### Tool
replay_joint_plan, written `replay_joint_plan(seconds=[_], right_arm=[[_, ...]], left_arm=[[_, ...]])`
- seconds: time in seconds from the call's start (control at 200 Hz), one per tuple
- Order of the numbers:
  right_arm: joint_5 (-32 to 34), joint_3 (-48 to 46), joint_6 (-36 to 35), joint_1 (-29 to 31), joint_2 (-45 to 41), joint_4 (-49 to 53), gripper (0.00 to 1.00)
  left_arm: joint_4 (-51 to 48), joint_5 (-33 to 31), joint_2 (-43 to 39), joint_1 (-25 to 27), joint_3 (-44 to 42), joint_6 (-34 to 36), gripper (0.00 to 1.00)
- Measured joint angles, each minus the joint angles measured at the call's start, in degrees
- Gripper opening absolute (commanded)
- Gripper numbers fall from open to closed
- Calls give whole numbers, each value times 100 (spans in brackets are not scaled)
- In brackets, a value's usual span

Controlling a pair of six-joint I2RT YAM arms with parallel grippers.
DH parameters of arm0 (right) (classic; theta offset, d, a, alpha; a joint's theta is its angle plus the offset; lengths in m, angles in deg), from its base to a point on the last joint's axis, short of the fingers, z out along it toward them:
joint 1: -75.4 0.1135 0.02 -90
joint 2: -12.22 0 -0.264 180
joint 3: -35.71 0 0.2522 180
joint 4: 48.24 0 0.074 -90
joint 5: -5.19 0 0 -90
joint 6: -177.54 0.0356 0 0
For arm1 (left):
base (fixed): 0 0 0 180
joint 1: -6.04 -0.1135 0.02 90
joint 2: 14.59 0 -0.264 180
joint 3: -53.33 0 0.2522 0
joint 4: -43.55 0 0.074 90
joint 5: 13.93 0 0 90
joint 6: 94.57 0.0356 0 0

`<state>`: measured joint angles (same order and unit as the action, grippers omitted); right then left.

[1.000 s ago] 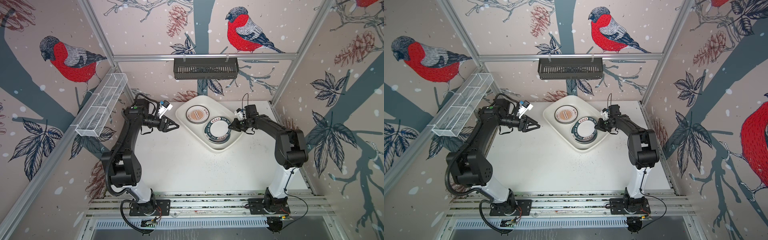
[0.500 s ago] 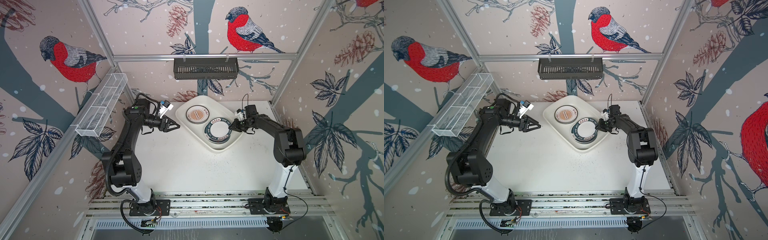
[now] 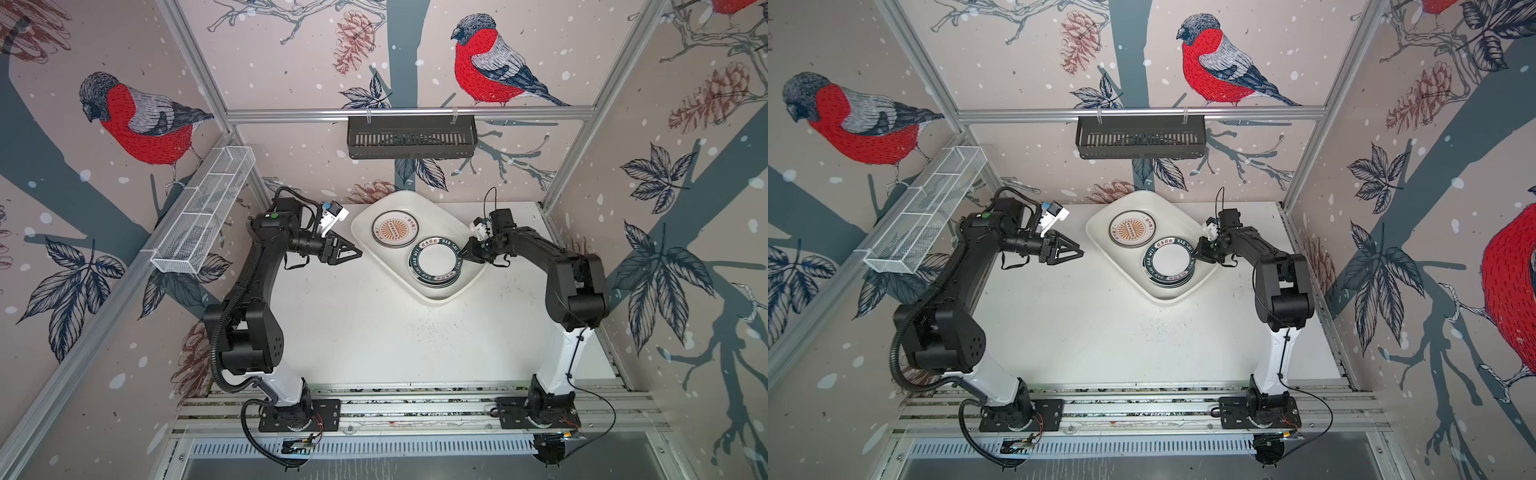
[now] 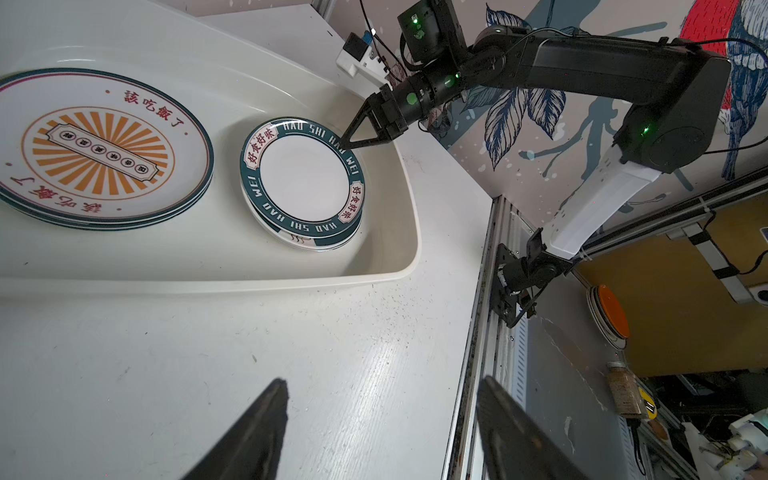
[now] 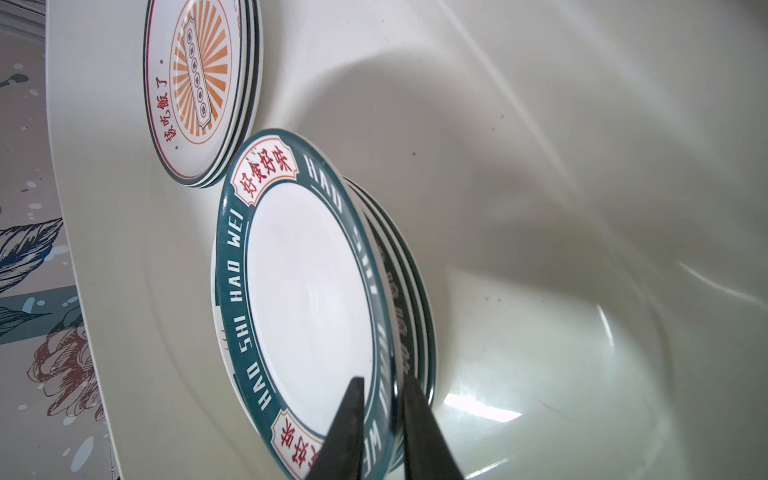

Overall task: Place the plates into the plastic bin on the countertop
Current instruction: 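Lower the plate onto the green-rimmed stack in the bin with the right gripper, then open the right gripper to release the plate onto the stack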

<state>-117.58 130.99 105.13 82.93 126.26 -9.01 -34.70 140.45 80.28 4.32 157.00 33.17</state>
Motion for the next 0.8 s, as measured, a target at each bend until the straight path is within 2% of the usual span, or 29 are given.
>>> replay_joint_plan(seconds=[0.655,0.74,0.8], right_arm=[[138,170,-127,2,103,83,21],[208,164,-125,9,72,90,21],[264,133,-122,33,15,98,21]], left_arm=[[0,2,0,33,2,-2,72],[42,-17,-2,33,2,-26,74],[118,-74,-13,33,0,-50,79]])
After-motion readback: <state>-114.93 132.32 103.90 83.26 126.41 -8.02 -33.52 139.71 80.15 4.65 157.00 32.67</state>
